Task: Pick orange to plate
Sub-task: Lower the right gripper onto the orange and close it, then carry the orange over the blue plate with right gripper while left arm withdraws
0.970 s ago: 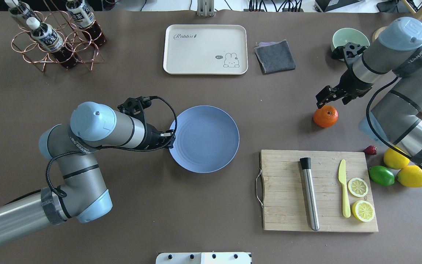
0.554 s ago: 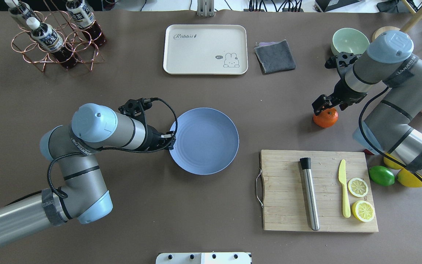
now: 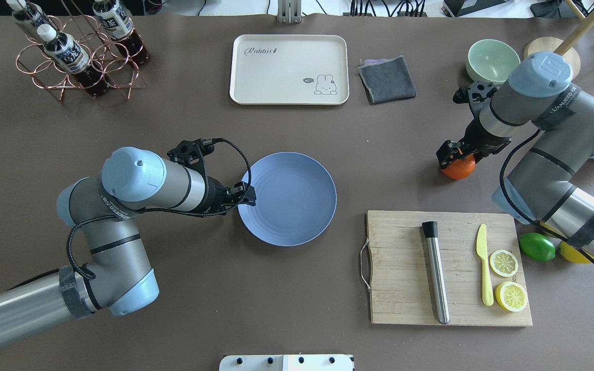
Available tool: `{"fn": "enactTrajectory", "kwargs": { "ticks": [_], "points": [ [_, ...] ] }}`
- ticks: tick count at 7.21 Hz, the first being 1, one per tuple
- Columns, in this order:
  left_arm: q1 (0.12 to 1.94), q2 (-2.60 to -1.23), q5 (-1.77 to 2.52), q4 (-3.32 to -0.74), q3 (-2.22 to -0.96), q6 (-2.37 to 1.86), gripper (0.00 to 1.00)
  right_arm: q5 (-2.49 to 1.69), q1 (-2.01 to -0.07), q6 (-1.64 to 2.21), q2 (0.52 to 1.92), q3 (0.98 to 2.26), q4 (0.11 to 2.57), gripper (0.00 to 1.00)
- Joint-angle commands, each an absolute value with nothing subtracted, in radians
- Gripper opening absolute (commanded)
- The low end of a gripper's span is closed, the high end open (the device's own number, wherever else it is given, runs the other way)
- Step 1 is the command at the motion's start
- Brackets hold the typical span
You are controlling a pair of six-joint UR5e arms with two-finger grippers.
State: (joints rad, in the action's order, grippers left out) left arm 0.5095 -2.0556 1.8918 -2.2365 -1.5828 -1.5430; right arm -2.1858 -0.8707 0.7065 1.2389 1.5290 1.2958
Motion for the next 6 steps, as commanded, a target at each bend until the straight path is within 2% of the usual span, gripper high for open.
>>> {"fn": "enactTrajectory", "kwargs": {
  "ticks": [1,2,3,4,6],
  "points": [
    [0.512,-2.051,1.893,-2.237,-1.598,-1.543,0.83,-2.219,-0.894,0.741,1.212,1.580,1.319,0.00],
    [0.544,-2.028,1.896,-2.235,-1.652,-1.530,0.90,-2.253,-0.896,0.803,1.181,1.660,1.397,0.00],
    [0.619,-1.978,1.939,-2.233,-1.664,-1.437,0.91,-2.238,-0.847,0.925,1.140,1.736,1.452,0.00],
    [0.711,-1.936,2.027,-2.230,-1.660,-1.301,0.96,-2.139,-0.736,1.156,1.059,1.764,1.454,0.00],
    [0.834,-1.855,2.133,-2.229,-1.654,-1.165,0.96,-1.935,-0.516,1.526,0.916,1.709,1.454,0.00]
  ]
}}
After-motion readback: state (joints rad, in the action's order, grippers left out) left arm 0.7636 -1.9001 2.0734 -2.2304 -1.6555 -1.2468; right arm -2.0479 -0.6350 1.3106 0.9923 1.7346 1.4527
